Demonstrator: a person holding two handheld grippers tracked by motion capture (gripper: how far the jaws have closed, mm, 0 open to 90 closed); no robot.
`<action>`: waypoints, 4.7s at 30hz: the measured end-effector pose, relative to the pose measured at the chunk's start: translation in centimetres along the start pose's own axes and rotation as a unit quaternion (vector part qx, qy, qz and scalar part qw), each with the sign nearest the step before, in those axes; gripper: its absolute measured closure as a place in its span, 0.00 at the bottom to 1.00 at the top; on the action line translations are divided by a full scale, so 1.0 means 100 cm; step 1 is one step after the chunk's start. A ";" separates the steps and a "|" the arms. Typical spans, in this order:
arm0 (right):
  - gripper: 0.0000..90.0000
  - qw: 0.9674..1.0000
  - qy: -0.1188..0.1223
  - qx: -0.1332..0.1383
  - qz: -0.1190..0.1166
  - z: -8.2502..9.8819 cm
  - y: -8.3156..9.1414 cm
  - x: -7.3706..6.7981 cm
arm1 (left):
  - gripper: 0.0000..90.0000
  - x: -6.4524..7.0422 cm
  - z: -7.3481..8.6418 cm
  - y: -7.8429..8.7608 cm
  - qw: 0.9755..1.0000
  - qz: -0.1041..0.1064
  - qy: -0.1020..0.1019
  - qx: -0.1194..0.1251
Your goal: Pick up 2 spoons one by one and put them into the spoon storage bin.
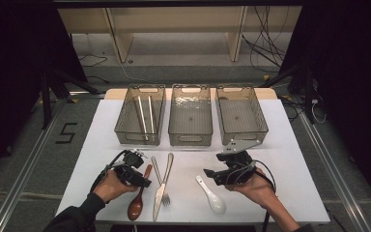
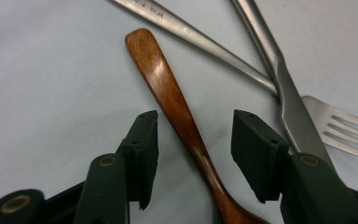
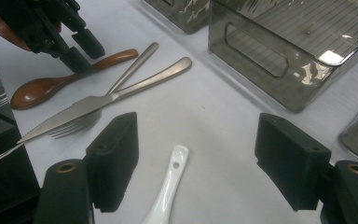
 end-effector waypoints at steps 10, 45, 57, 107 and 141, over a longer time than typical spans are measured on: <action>0.35 1.000 0.000 0.001 0.000 0.000 0.001 0.001 | 0.67 0.003 0.002 -0.004 1.000 -0.017 -0.011 -0.015; 0.35 1.000 0.003 0.001 0.002 0.000 0.001 0.001 | 0.93 -0.005 0.004 0.002 1.000 0.000 -0.009 -0.013; 0.35 1.000 0.003 0.004 0.000 0.000 0.001 0.001 | 0.93 -0.004 0.000 0.019 0.999 0.025 -0.016 0.026; 0.35 1.000 -0.004 0.011 -0.005 0.000 0.003 0.004 | 0.93 -0.005 -0.164 0.117 0.970 0.033 -0.025 0.238; 0.35 1.000 -0.001 0.010 -0.008 0.001 0.002 0.004 | 0.93 -0.030 -0.225 0.108 0.952 0.027 0.029 0.302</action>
Point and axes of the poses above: each handheld gripper's, and its own axes: y roughly backward along the jaws, z roughly out of its underside, x roughly to its right, the point moved 6 cm from there along -y, roughly forward along the jaws, and after that the axes turned 14 degrees about -x, right-handed, at the moved point
